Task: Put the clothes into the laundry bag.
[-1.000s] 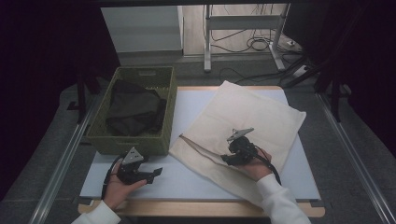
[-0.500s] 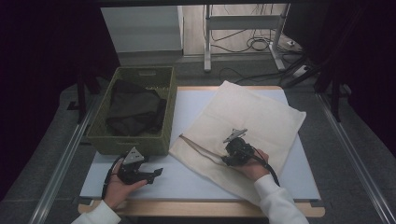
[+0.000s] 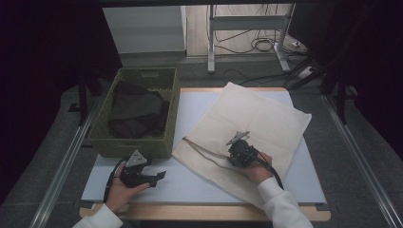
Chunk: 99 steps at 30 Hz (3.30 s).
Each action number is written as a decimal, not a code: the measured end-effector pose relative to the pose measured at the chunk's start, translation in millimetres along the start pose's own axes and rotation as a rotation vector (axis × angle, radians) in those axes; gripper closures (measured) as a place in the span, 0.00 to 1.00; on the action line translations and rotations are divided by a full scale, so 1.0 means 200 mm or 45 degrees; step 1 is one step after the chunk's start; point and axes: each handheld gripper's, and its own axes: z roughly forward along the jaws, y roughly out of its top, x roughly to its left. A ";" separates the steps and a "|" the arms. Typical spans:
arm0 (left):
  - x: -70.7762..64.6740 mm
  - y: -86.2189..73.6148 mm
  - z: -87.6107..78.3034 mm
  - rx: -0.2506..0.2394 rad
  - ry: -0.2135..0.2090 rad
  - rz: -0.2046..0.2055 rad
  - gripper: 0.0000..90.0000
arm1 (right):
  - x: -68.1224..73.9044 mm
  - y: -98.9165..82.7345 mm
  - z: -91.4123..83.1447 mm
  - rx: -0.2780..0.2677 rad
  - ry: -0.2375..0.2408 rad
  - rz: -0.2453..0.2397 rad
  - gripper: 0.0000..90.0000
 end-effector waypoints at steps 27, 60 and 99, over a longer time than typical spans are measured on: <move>-0.01 0.00 0.01 0.004 -0.005 -0.003 0.25 | -0.09 0.07 -0.15 -0.109 0.069 0.063 0.95; 0.00 0.00 0.02 0.021 0.001 -0.014 0.25 | -0.19 0.14 -0.32 -0.249 0.096 0.114 0.95; -0.01 0.00 0.03 0.027 0.009 -0.003 0.25 | -0.29 0.17 -0.58 -0.485 0.062 0.184 0.95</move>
